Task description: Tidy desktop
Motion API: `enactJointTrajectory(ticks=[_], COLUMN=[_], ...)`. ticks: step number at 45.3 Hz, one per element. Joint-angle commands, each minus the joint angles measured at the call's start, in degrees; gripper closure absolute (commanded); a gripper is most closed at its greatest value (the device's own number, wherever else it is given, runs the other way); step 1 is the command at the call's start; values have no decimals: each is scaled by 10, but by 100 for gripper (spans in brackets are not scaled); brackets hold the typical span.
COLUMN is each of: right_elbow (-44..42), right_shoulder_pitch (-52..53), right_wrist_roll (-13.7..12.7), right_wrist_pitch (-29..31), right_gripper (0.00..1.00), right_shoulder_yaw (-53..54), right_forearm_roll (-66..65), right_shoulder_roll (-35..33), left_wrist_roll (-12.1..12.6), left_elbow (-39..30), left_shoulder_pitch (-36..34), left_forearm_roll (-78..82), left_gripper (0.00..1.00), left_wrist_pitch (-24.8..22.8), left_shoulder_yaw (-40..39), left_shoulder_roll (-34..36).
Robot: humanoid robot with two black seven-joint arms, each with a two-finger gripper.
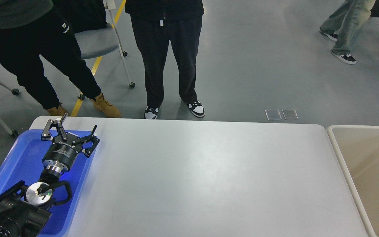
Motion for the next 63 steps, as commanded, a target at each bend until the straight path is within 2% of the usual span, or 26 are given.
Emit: enactJointTrajectory(ticks=[1, 8, 14, 20, 26, 31, 39, 48, 63], right_elbow=[-108, -163, -237, -301, -359, -491, -651, -668, -668], right_shoulder_pitch=[-136, -261, -394, -485, -598, -711, -786, -822, -887], right_wrist_roll=[1, 2, 4, 5, 7, 9, 27, 25, 20], right_wrist_pitch=[-81, -239, -376, -423, -478, -486, -485, -499, -503], right_gripper=[100, 100, 100, 100, 100, 100, 100, 100, 100], right_shoulder_yaw=[58, 117, 157, 208, 303, 425, 590, 699, 705], right_forearm_roll=[0, 26, 131, 205, 254, 262, 263, 311, 430], right_shoulder_roll=[-4, -11, 34, 75, 126, 205, 314, 337, 347], left_wrist_roll=[0, 0, -1, 0, 0, 0, 0, 0, -1], left_elbow=[0, 0, 0, 0, 0, 0, 0, 0, 0], left_shoulder_pitch=[0, 0, 0, 0, 0, 0, 0, 0, 0], left_forearm_roll=[0, 0, 0, 0, 0, 0, 0, 0, -1], left_gripper=[0, 0, 0, 0, 0, 0, 0, 0, 0], left_wrist_pitch=[0, 0, 0, 0, 0, 0, 0, 0, 0], left_shoulder_yaw=[0, 0, 0, 0, 0, 0, 0, 0, 0], left_shoulder_roll=[0, 0, 0, 0, 0, 0, 0, 0, 0])
